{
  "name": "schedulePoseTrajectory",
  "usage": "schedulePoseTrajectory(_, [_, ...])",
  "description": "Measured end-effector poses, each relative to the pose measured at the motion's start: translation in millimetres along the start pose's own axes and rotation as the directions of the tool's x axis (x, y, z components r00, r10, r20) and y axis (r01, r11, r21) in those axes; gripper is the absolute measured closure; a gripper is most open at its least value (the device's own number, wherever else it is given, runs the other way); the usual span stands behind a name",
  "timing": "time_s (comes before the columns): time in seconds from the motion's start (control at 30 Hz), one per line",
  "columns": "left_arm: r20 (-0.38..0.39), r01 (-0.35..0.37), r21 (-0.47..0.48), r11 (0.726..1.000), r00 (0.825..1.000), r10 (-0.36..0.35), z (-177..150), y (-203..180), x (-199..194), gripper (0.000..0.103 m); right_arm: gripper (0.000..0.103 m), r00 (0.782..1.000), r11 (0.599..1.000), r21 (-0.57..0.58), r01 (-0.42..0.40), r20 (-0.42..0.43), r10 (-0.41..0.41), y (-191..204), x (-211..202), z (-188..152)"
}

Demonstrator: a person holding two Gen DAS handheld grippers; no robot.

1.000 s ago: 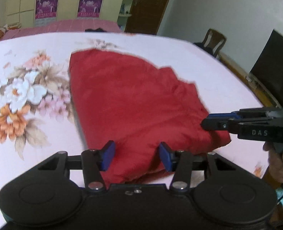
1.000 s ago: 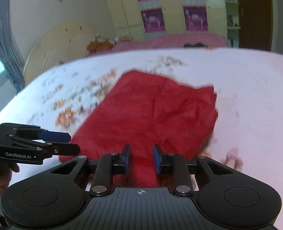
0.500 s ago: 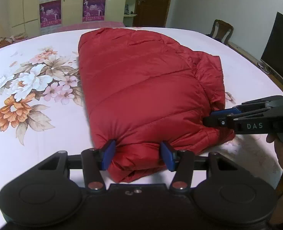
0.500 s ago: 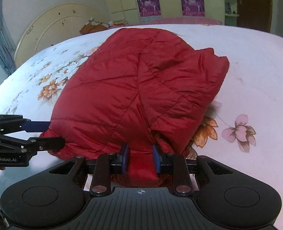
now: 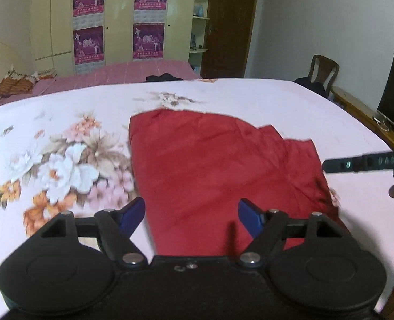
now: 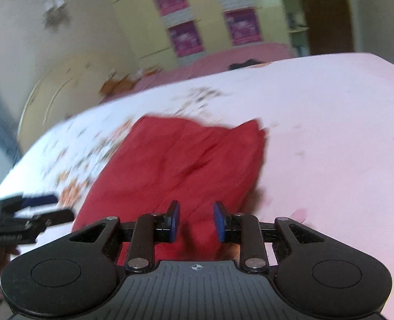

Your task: Fold large clothes

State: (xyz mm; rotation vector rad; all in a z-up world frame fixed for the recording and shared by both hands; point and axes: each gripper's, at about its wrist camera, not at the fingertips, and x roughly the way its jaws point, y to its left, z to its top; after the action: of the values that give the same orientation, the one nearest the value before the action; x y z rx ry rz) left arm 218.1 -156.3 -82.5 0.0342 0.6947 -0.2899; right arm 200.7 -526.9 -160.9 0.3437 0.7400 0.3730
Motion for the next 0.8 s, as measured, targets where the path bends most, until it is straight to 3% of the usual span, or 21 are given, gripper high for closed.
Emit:
schedulePoseTrajectory(0.03, [-0.001,0.002,-0.002,1.000,1.000,-0.002,4.5,2.6,7.5,0.029,0.048,1.000,1.000,0.025,0.004,0.018,-0.005,-8.1,2.8,6.2])
schedulePoseTrajectory(0.1, [-0.025,0.010,-0.009,1.000,1.000,-0.011,10.1,6.7,21.6,0.030,0.049,1.000,0.996,0.083,-0.012,0.015,0.011,-22.7,10.1,16.7])
schedulePoseTrajectory(0.13, [-0.039,0.016,-0.013,1.000,0.999,-0.017,11.8,9.0,29.9,0.030,0.051,0.999,0.994,0.104,-0.032,0.014,0.030,-28.3,13.1,20.6])
schedulePoseTrajectory(0.17, [-0.053,0.012,-0.016,1.000,0.999,-0.013,12.2,10.9,35.4,0.031,0.064,0.999,0.992,0.116,-0.046,0.015,0.045,-32.6,16.3,22.8])
schedulePoseTrajectory(0.2, [-0.067,0.010,-0.024,1.000,0.998,-0.012,12.4,12.7,40.6,0.031,0.070,0.999,0.991,0.121,-0.052,0.004,0.052,-36.0,19.8,24.9])
schedulePoseTrajectory(0.43, [-0.116,0.012,-0.087,0.996,0.993,-0.022,12.0,21.6,61.9,0.027,0.080,0.998,0.989,0.134,-0.057,-0.030,0.062,-51.6,46.7,23.4])
schedulePoseTrajectory(0.67, [-0.138,0.002,-0.108,0.994,0.990,-0.017,10.0,23.3,71.0,0.025,0.081,0.994,0.988,0.145,-0.052,-0.086,0.065,-60.9,70.7,9.8])
schedulePoseTrajectory(0.8, [-0.148,0.000,-0.153,0.988,0.989,-0.023,5.0,26.8,75.7,0.021,0.081,0.990,0.971,0.227,-0.069,-0.101,0.094,-73.5,78.5,-1.0])
